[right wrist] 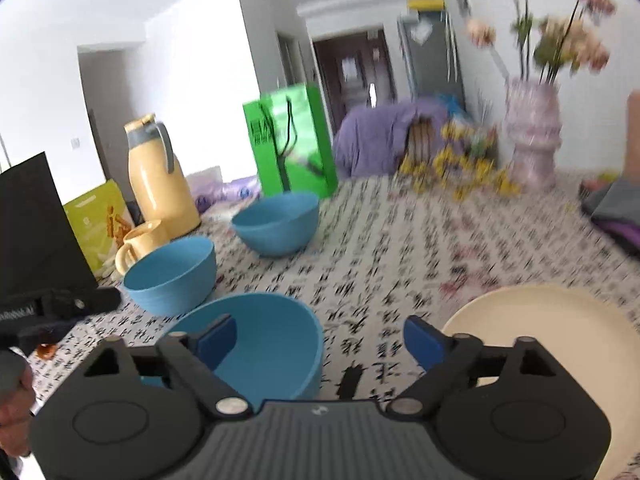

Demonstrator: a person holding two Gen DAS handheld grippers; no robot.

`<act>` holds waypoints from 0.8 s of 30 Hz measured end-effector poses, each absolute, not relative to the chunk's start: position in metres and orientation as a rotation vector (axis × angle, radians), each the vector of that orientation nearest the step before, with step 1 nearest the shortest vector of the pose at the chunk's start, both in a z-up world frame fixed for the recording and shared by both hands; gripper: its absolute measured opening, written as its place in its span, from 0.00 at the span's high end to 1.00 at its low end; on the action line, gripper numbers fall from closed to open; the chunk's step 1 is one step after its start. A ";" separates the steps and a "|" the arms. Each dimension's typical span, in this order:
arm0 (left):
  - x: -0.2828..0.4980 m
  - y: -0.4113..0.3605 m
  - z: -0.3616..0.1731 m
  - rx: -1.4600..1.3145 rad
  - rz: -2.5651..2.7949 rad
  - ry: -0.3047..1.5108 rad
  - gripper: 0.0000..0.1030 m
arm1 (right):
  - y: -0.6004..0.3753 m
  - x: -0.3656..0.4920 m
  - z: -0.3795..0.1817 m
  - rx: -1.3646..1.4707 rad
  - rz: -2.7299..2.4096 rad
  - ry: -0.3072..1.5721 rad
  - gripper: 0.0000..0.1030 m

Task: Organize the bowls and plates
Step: 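Lower the blue bowl onto the tablecloth and open both grippers, then withdraw both grippers from the placed blue bowl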

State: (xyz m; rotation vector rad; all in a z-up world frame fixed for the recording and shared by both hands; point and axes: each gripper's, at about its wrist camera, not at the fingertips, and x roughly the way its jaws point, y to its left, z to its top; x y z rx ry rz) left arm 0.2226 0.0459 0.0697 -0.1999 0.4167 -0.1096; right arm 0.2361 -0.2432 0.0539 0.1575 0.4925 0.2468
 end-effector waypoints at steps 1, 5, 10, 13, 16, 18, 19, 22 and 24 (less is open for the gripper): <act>0.214 0.045 0.069 -0.176 -0.091 0.385 0.01 | -0.243 0.226 0.054 0.138 0.243 0.460 0.10; 0.179 0.041 0.059 -0.123 -0.072 0.327 0.00 | -0.241 0.189 0.053 0.074 0.240 0.368 0.09; 0.138 0.039 0.046 -0.107 -0.044 0.326 0.00 | -0.228 0.141 0.043 -0.029 0.258 0.255 0.00; 0.114 0.043 0.043 -0.105 -0.014 0.302 0.00 | -0.218 0.115 0.035 -0.049 0.298 0.224 0.00; 0.093 0.046 0.041 -0.108 0.017 0.269 0.00 | -0.206 0.096 0.026 -0.076 0.344 0.223 0.00; 0.083 0.049 0.040 -0.112 0.021 0.262 0.00 | -0.199 0.087 0.023 -0.083 0.357 0.223 0.00; 0.078 0.050 0.039 -0.112 0.024 0.260 0.00 | -0.197 0.084 0.022 -0.081 0.369 0.222 0.00; 0.067 0.053 0.038 -0.108 0.045 0.257 0.00 | -0.193 0.078 0.022 -0.050 0.395 0.218 0.00; 0.063 0.055 0.038 -0.112 0.061 0.254 0.00 | -0.191 0.075 0.022 -0.034 0.401 0.213 0.00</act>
